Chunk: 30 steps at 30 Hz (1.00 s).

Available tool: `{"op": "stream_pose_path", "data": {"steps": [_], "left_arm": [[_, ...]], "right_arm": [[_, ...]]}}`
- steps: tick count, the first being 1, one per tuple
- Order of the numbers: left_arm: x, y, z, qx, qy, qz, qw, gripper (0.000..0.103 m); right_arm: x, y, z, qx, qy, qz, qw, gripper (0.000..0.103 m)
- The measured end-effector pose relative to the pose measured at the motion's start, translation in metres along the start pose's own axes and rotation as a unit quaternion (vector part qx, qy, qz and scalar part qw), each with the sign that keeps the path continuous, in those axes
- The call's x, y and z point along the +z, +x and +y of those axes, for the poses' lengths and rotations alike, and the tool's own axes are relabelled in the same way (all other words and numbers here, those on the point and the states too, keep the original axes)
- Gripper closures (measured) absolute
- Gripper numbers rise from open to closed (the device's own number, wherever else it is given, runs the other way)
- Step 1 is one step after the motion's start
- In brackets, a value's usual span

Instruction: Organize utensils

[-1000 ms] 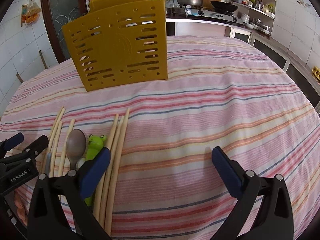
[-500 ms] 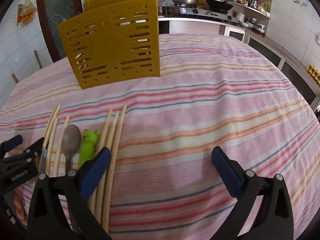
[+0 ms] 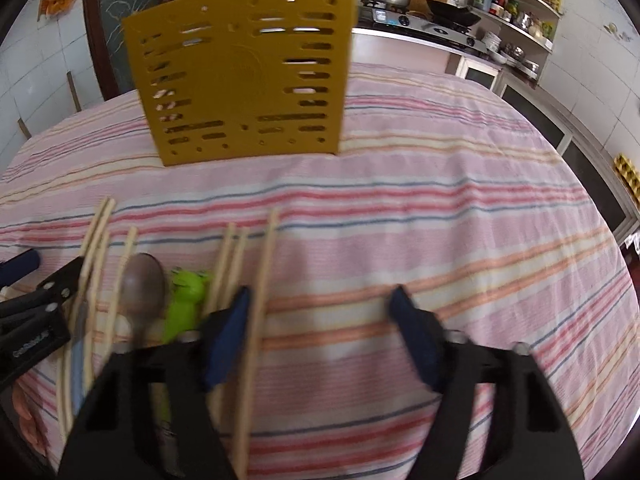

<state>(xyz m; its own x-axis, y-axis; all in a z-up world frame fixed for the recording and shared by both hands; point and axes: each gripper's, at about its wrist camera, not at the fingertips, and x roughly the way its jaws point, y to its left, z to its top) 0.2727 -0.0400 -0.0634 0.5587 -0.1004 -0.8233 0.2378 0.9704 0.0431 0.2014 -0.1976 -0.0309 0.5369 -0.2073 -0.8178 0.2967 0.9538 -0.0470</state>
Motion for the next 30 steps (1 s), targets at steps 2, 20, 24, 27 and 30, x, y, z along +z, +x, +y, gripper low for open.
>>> {"op": "stream_pose_path", "data": {"steps": [2,20,24,27,30], "left_arm": [[0.005,0.001,-0.003,-0.010,0.002,0.007,0.9999,0.050],[0.023,0.008,-0.008,-0.032,-0.021,0.010,0.9992,0.096],[0.012,-0.002,-0.008,-0.038,-0.029,-0.007,0.9988,0.097],[0.004,-0.018,-0.005,-0.040,-0.036,-0.032,0.9980,0.098],[0.000,-0.041,-0.001,-0.042,-0.048,-0.062,0.9960,0.098]], "right_arm": [[0.001,-0.001,0.006,0.005,-0.003,0.003,1.000,0.070],[0.013,-0.002,-0.009,0.050,0.043,-0.015,0.998,0.097],[0.011,-0.014,-0.015,0.071,0.052,-0.039,0.995,0.097],[0.010,-0.027,-0.023,0.091,0.057,-0.057,0.993,0.097],[0.007,-0.042,-0.033,0.106,0.063,-0.081,0.989,0.097]]}}
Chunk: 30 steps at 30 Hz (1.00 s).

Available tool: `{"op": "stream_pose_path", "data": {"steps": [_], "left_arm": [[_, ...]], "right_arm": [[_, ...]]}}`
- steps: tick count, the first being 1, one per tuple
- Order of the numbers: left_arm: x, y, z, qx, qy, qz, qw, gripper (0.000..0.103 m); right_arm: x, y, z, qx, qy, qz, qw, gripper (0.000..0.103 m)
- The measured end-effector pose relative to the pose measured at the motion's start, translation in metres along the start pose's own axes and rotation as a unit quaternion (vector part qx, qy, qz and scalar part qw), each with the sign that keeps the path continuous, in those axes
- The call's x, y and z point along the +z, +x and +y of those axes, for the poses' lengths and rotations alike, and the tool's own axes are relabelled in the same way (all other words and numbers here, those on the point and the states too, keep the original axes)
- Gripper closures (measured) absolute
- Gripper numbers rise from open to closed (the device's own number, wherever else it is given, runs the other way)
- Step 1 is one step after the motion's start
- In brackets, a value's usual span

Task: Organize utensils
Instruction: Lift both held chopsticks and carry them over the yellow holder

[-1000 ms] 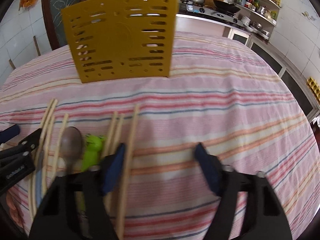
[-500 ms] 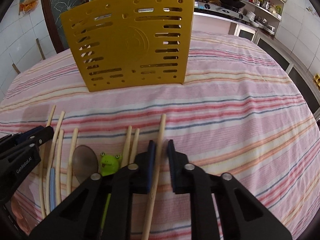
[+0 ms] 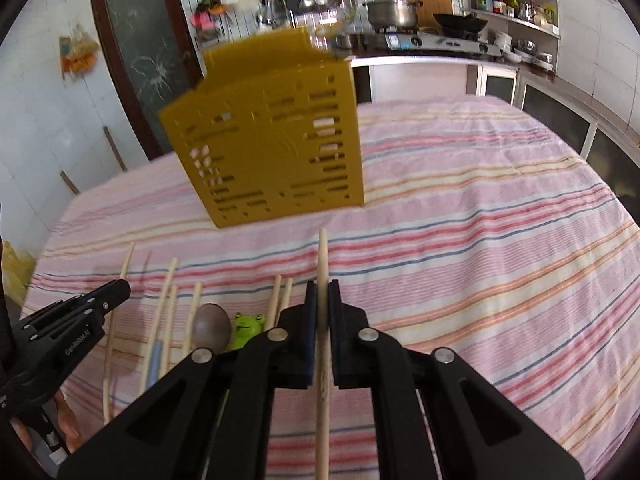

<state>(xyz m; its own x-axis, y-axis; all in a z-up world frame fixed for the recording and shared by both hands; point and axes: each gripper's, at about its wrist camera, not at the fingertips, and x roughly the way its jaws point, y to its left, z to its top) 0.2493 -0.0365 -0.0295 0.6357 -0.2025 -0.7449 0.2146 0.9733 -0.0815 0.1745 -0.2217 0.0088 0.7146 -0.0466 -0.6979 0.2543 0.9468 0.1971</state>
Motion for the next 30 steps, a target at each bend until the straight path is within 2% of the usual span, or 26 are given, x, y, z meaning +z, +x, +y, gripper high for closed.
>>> {"op": "stream_pose_path", "data": {"steps": [9,14,23,30], "left_arm": [[-0.013,-0.080,0.011,0.012,-0.010,-0.107,0.9942,0.098],[-0.026,-0.106,0.013,0.027,-0.010,-0.144,0.9892,0.098],[-0.047,-0.129,0.016,0.036,-0.016,-0.173,0.9842,0.098],[-0.050,-0.138,0.014,0.035,-0.017,-0.184,0.9821,0.098]], "right_arm": [[0.001,-0.056,-0.007,0.043,-0.012,-0.101,0.994,0.097],[-0.006,-0.074,-0.009,0.052,-0.029,-0.132,0.989,0.097],[-0.018,-0.087,-0.020,0.074,-0.019,-0.151,0.986,0.097],[-0.020,-0.096,-0.025,0.079,-0.018,-0.165,0.983,0.097]]}}
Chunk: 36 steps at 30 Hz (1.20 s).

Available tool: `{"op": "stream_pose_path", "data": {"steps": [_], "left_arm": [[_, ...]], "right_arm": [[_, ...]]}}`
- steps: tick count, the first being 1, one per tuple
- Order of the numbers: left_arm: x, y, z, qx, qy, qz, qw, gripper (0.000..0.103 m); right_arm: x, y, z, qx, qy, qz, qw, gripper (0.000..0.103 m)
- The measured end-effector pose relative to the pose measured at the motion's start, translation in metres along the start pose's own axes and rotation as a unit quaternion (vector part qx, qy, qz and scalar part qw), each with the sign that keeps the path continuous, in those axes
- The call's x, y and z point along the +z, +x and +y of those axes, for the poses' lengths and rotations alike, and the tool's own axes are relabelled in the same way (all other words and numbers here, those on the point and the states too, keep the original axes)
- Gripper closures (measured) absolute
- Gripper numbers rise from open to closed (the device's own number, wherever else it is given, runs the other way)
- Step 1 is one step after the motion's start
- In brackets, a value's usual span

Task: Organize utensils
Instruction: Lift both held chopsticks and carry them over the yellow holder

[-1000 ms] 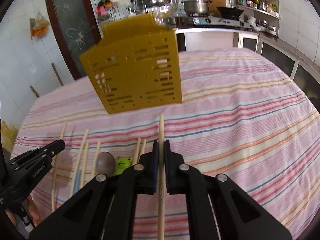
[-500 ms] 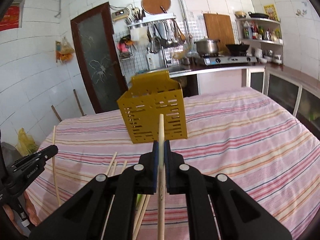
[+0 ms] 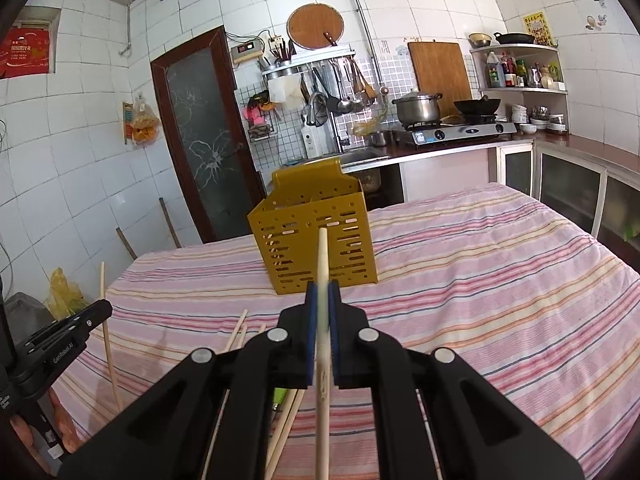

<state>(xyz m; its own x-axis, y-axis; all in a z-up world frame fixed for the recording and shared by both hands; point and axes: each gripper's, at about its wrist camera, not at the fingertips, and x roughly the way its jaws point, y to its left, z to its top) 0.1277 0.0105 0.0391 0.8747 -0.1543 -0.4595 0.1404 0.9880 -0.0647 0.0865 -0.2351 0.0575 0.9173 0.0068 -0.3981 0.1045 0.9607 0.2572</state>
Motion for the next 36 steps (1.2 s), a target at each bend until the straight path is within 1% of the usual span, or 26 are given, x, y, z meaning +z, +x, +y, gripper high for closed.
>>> {"op": "stream_pose_path", "data": {"steps": [16,19,23,28,33,36], "left_arm": [[0.002,-0.006,-0.001,-0.007,-0.009,-0.001,0.9999,0.098],[0.002,-0.006,0.000,-0.009,-0.008,0.001,0.9999,0.098],[0.006,-0.009,0.000,-0.020,-0.014,-0.002,0.9997,0.098],[0.024,-0.016,-0.010,-0.031,0.000,-0.022,0.9993,0.098],[0.057,-0.012,-0.025,-0.052,-0.004,-0.039,0.9979,0.098],[0.087,-0.010,-0.042,-0.063,0.006,-0.065,0.9959,0.098]], "right_arm": [[0.002,-0.010,-0.002,0.003,-0.007,-0.006,1.000,0.097],[0.002,-0.011,-0.001,-0.003,-0.014,-0.010,1.000,0.097],[0.009,-0.013,-0.001,-0.002,-0.014,-0.019,1.000,0.097],[0.036,-0.021,-0.001,-0.003,-0.019,-0.050,0.999,0.097],[0.078,-0.020,-0.001,-0.002,-0.022,-0.083,0.996,0.097],[0.109,-0.009,0.001,-0.002,-0.028,-0.098,0.995,0.097]]}}
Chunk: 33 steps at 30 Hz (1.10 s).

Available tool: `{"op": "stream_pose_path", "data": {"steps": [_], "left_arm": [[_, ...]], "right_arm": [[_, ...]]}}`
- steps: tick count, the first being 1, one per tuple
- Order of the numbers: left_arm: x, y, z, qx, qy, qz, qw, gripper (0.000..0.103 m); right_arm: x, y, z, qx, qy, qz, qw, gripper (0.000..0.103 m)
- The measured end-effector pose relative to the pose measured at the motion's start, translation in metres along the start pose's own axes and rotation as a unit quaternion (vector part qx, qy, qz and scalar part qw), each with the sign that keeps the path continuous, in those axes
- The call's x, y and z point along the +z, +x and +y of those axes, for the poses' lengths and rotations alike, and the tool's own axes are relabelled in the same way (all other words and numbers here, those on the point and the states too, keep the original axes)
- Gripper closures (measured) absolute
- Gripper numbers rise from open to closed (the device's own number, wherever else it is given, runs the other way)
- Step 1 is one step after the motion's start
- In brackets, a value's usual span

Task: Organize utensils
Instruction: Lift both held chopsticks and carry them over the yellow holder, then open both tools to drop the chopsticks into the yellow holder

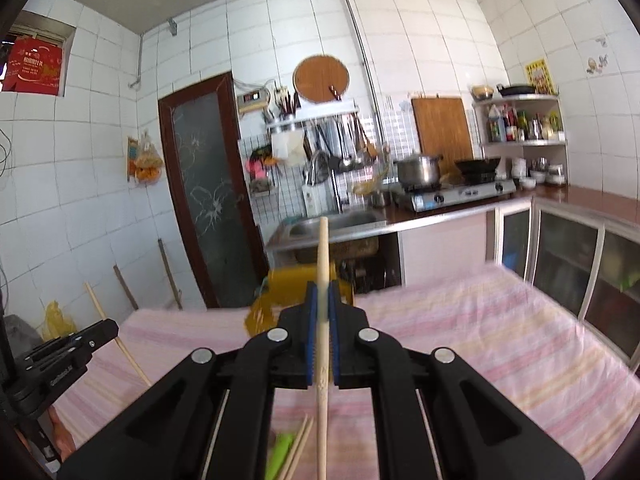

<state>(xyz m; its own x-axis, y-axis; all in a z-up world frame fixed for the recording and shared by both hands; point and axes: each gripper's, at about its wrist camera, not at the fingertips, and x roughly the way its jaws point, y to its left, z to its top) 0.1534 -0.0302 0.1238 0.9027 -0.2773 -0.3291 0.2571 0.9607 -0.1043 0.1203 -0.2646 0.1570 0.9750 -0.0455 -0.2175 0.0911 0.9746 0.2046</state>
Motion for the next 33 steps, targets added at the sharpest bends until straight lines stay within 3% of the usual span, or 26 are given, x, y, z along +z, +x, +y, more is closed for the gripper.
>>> {"op": "stream_pose_path", "data": {"steps": [8,14,18,22,27,30,31,32,33], "left_arm": [[0.084,0.044,-0.035,-0.018,0.009,-0.053,0.9984,0.098],[0.129,0.092,-0.047,-0.030,-0.009,-0.071,0.9970,0.098],[0.123,0.131,-0.050,-0.031,-0.013,-0.055,0.9979,0.098],[0.090,0.175,-0.046,-0.018,-0.011,-0.019,0.9996,0.098],[0.065,0.198,-0.037,-0.003,-0.005,0.008,1.0000,0.098],[0.059,0.192,-0.031,0.006,-0.005,0.014,0.9999,0.097],[0.059,0.189,-0.029,0.008,-0.004,0.015,0.9998,0.089],[0.060,0.183,-0.025,0.013,-0.004,0.016,0.9998,0.071],[0.062,0.174,-0.021,0.019,-0.008,0.012,0.9997,0.061]], "right_arm": [[0.074,0.060,0.002,0.007,-0.004,-0.042,0.999,0.097],[0.103,0.100,0.010,0.008,-0.019,-0.072,0.997,0.097],[0.094,0.133,0.012,0.004,-0.028,-0.075,0.997,0.097],[0.062,0.170,0.005,-0.001,-0.030,-0.040,0.999,0.097],[0.031,0.190,-0.004,-0.010,-0.025,-0.001,1.000,0.097],[0.027,0.190,-0.006,-0.014,-0.029,0.029,0.999,0.096],[0.027,0.187,-0.006,-0.018,-0.031,0.037,0.999,0.093],[0.028,0.184,-0.007,-0.021,-0.031,0.041,0.998,0.074],[0.029,0.172,-0.007,-0.025,-0.029,0.039,0.999,0.060]]}}
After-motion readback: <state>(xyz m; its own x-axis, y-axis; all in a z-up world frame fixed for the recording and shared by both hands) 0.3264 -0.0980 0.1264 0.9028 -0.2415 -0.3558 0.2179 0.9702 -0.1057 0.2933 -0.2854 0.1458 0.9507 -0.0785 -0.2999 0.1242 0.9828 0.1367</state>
